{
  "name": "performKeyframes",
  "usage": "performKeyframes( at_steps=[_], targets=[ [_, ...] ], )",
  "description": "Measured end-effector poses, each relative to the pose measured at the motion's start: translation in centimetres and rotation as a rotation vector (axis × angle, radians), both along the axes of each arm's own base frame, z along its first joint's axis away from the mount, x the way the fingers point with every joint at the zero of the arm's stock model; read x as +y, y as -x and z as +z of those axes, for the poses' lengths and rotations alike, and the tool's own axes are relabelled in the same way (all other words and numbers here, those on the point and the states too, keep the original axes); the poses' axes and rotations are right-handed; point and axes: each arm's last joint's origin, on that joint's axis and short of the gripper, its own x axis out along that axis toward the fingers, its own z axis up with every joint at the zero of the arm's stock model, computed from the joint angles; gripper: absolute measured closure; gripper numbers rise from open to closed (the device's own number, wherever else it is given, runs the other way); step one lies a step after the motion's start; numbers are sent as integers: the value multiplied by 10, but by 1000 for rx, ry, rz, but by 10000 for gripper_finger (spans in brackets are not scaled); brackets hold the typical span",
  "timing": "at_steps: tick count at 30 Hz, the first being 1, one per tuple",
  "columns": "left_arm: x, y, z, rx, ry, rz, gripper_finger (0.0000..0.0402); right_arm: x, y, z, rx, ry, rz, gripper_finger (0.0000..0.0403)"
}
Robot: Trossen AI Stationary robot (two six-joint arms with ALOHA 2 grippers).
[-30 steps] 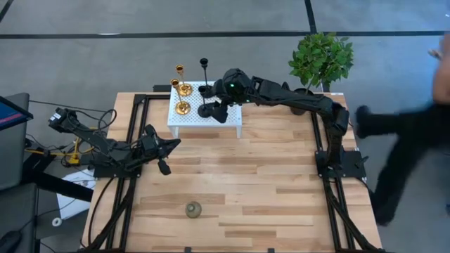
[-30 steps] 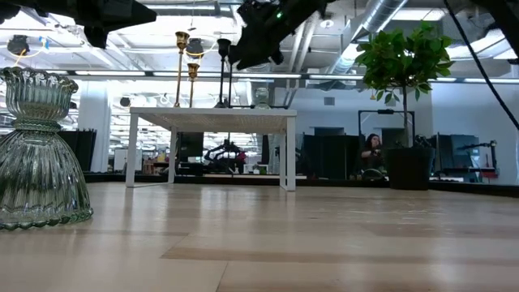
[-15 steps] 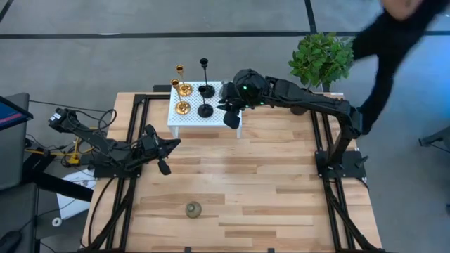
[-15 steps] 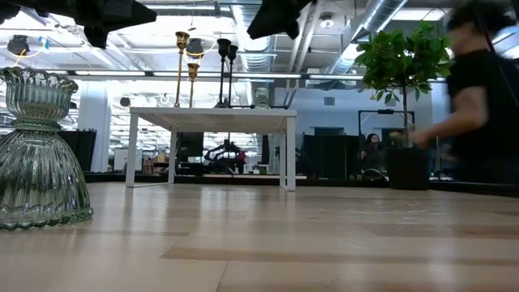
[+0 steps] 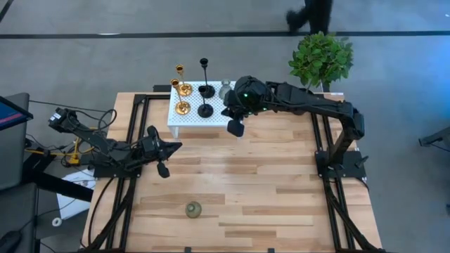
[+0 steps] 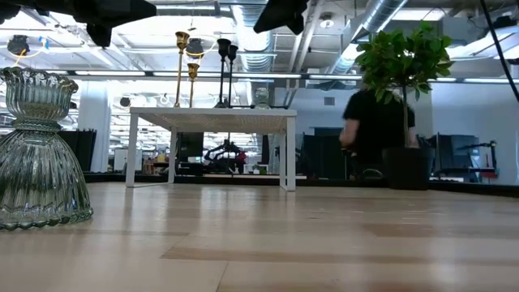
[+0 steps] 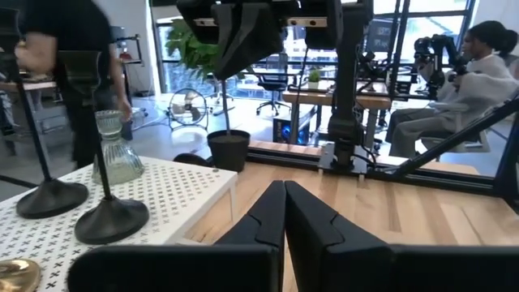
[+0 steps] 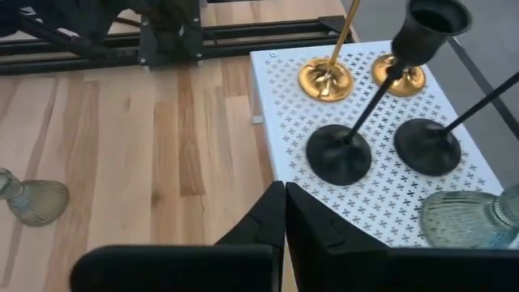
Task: Pick & Place candle stick holders
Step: Put the transparent candle holder on the shelf aligned with the other transparent candle holder
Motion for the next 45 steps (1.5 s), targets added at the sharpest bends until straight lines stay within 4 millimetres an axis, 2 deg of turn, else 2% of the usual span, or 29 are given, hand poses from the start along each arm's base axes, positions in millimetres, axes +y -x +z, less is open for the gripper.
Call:
performKeyframes(
  at_steps=[16,31,45],
  targets=[
    [0,0,0,0,0,0,396,31,-5,0,-11,-29,-48,403],
    [0,0,0,0,-1,-4,395,72,-7,1,-27,-26,-66,403],
    [0,0,0,-3,6,-6,393,86,-10,5,-93,-29,-104,403]
  ],
)
